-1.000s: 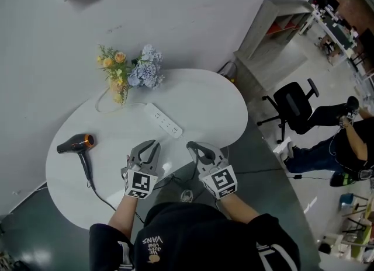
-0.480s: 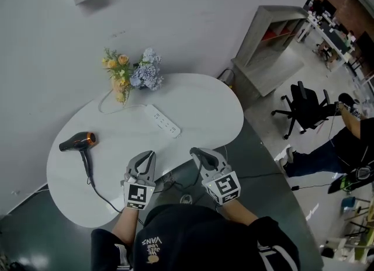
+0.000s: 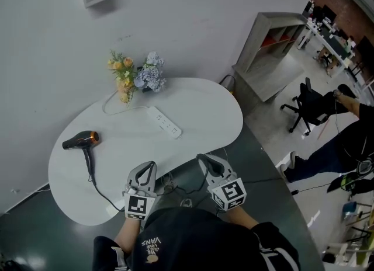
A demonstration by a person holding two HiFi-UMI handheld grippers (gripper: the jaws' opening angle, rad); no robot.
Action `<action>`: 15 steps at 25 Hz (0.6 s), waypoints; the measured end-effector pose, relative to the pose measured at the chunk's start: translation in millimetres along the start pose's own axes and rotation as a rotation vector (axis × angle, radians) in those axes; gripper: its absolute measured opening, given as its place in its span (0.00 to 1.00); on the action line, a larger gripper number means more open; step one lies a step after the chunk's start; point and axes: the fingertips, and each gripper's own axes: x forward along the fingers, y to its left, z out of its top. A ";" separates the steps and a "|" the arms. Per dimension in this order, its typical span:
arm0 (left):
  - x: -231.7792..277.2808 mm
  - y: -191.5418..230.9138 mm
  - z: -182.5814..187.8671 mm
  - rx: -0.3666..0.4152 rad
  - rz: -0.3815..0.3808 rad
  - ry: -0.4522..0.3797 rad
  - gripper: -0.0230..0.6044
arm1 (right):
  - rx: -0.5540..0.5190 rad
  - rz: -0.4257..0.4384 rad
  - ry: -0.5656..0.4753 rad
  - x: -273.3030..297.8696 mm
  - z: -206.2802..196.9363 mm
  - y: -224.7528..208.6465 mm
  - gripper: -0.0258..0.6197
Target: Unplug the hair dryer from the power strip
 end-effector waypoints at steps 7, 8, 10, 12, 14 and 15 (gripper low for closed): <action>-22.8 -11.1 -1.0 -0.038 0.013 -0.004 0.07 | 0.019 -0.011 0.021 -19.4 -6.6 7.5 0.15; -25.3 -13.0 -1.5 -0.040 0.012 -0.004 0.07 | 0.021 -0.012 0.022 -21.7 -7.6 8.6 0.15; -29.5 -16.8 -2.9 -0.041 0.008 -0.005 0.07 | 0.025 -0.012 0.024 -25.0 -10.0 10.7 0.15; -33.5 -20.4 -4.2 -0.044 0.004 -0.005 0.07 | 0.029 -0.010 0.028 -27.5 -12.7 12.7 0.15; -37.9 -23.4 -5.7 -0.047 0.003 -0.001 0.07 | 0.035 -0.008 0.031 -29.6 -14.6 14.8 0.15; -39.9 -24.8 -6.4 -0.049 0.002 0.000 0.07 | 0.037 -0.007 0.032 -30.5 -15.4 15.7 0.15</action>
